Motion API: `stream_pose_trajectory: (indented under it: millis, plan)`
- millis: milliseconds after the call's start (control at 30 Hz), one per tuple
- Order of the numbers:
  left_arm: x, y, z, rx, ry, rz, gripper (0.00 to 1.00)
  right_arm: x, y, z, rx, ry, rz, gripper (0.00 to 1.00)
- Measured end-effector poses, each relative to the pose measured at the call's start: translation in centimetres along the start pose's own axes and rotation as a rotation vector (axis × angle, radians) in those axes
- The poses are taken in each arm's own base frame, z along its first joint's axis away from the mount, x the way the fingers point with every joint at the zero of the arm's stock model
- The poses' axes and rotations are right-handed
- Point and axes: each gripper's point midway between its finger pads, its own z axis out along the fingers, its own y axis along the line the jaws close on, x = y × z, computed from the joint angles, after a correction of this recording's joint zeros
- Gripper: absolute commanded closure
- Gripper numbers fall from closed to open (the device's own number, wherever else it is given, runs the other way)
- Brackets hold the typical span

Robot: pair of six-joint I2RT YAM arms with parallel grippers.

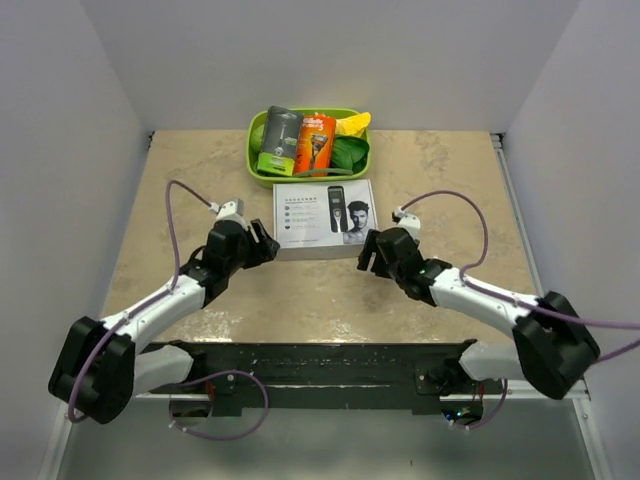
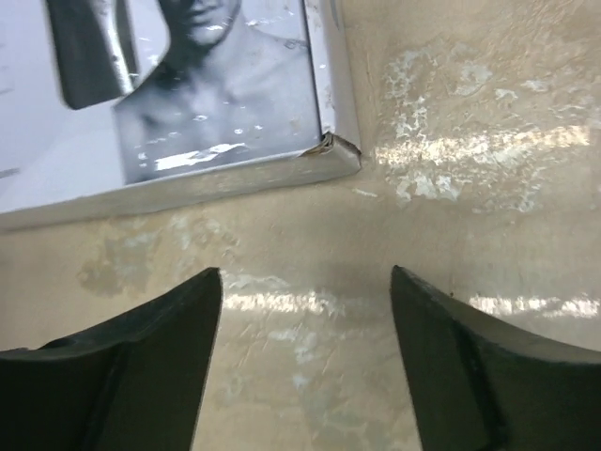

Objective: Sort the hair-cutting tools

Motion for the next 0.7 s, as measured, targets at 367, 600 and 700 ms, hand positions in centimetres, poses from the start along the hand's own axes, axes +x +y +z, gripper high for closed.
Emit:
stream_pose_trajectory:
  millis: [367, 600, 700]
  plan:
    - [-6.0, -3.6, -5.5, 0.060, -0.094, 0.089, 0.01, -11.5, 3.8, -11.1, -0.119, -0.216, -0.033, 0.01]
    - [-10.5, -4.5, -7.7, 0.010, -0.183, 0.205, 0.01, -13.7, 3.3, -13.0, -0.064, -0.237, -0.104, 0.01]
    - [-11.5, -4.1, -8.5, -0.019, -0.217, 0.253, 0.01, -14.0, 3.2, -13.3, -0.058, -0.241, -0.130, 0.01]
